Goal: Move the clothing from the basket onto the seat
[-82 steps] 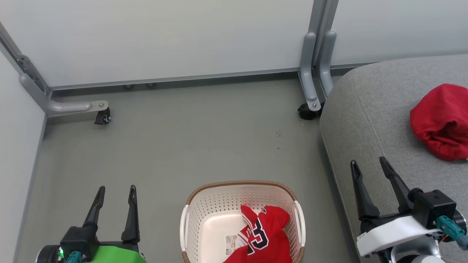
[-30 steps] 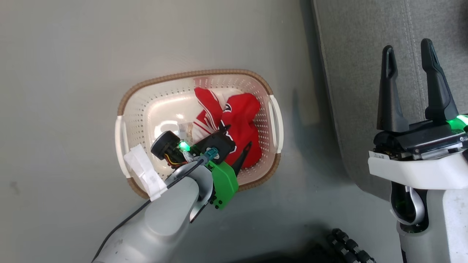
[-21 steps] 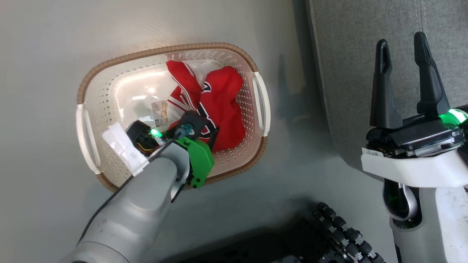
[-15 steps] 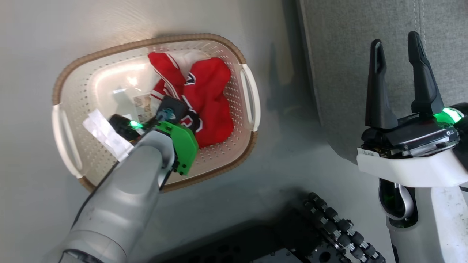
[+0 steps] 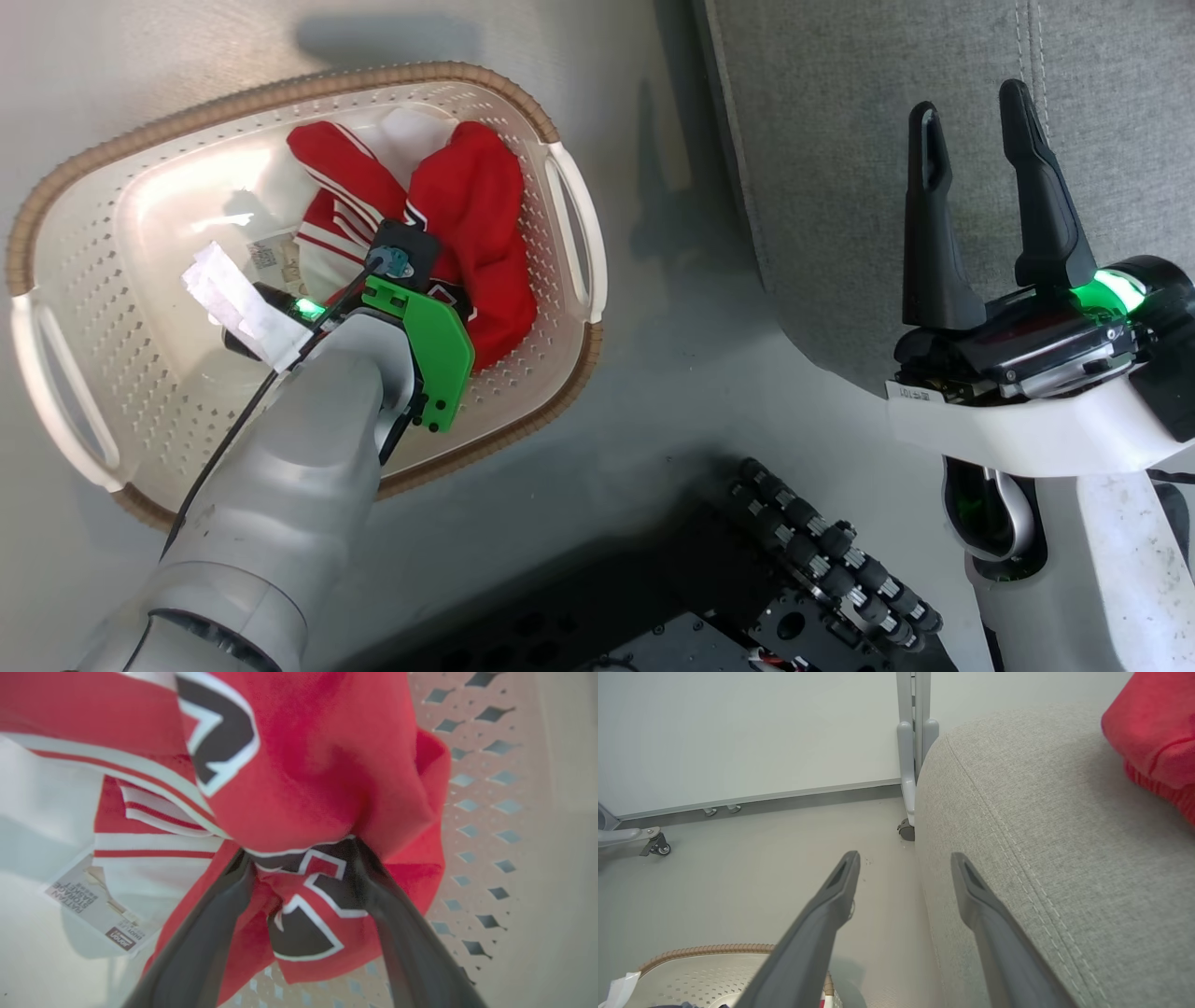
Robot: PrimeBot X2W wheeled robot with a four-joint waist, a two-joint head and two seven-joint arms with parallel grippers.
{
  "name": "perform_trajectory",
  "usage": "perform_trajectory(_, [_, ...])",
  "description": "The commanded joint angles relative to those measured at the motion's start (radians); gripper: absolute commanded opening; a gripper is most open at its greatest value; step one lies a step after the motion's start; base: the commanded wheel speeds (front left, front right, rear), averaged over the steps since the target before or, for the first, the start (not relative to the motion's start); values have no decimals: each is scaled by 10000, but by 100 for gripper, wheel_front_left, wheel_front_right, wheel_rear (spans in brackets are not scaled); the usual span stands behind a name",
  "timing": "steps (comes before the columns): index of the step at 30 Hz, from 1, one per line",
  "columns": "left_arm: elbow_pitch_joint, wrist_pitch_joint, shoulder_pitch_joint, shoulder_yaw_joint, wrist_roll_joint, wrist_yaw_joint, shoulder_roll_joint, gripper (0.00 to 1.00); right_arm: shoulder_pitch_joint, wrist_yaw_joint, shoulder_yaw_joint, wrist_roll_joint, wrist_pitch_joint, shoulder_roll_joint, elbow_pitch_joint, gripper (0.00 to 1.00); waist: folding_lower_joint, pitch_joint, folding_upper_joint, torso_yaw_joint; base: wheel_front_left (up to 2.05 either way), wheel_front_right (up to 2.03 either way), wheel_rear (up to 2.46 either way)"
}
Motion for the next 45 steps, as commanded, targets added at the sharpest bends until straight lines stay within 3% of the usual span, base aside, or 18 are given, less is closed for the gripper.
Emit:
perform_trajectory(1, [58,41,-123,-62,-119,-35,143,100,-97,2,17,66,-66,16,32,100,-1,139,0,-146,0,0,0])
perform_trajectory(9, [134,1121,-8,-706,-564,-41,242,100,44,2,-42,55,-70,14,-142,100,-1,209,0,-163,0,0,0])
perform_trajectory(10, [138,1213,-68,-762,-584,-41,264,83,62,2,-46,52,-70,14,-159,100,-1,212,0,-151,0,0,0])
perform_trajectory(11, [150,1264,-194,-820,-589,-42,333,32,80,2,-51,55,-69,14,-186,100,-1,219,0,-135,0,0,0])
perform_trajectory(12, [174,1363,-224,-853,-646,-42,334,0,82,2,-56,57,-69,14,-198,100,-1,221,0,-125,0,0,0])
perform_trajectory(24, [344,791,-685,-1356,-190,173,446,0,-254,2,11,29,-71,12,-273,100,-1,-149,0,-37,0,0,0])
perform_trajectory(45, [-674,-2280,501,-1712,-332,38,206,0,633,2,-536,-1063,401,1,-62,100,-1,-3573,0,1621,0,0,0])
